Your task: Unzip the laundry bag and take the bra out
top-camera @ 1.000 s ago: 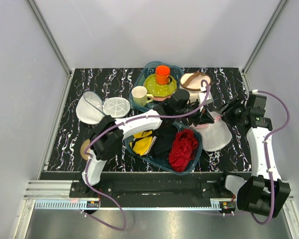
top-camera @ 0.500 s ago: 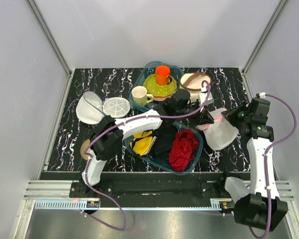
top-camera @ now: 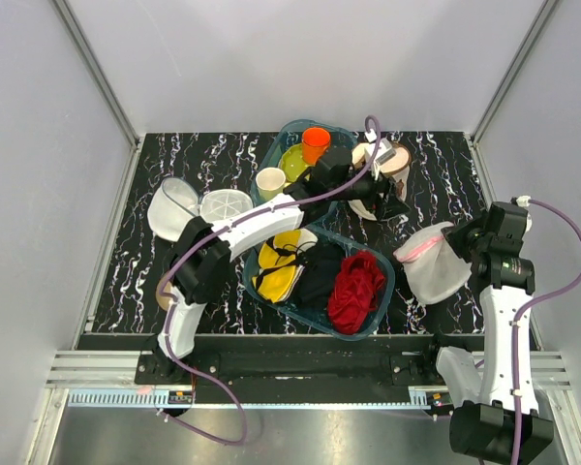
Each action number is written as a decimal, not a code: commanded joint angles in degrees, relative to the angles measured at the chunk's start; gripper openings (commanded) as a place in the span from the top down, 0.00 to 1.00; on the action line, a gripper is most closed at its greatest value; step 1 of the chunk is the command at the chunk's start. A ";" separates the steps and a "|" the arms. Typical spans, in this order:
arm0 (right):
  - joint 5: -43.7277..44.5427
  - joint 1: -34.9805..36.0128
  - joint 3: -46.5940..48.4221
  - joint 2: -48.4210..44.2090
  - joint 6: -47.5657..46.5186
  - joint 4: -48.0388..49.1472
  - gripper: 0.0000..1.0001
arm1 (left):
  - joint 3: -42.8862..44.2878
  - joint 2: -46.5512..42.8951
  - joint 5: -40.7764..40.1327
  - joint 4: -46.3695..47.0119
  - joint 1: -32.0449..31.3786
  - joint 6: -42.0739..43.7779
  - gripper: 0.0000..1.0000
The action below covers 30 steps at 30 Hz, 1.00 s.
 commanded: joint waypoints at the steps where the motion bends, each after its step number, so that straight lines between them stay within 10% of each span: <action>1: 1.85 -0.04 0.59 -0.88 1.75 0.90 1.00 | -1.27 -4.95 1.86 -1.56 -1.26 0.66 0.18; 17: 0.00 -0.04 -0.20 0.88 2.19 1.87 1.00 | -0.58 -3.65 -17.11 -8.41 -12.68 9.09 0.20; 30: -0.88 -0.04 0.85 1.05 2.19 1.08 1.00 | 4.00 3.65 -15.01 -8.15 -13.56 6.64 0.38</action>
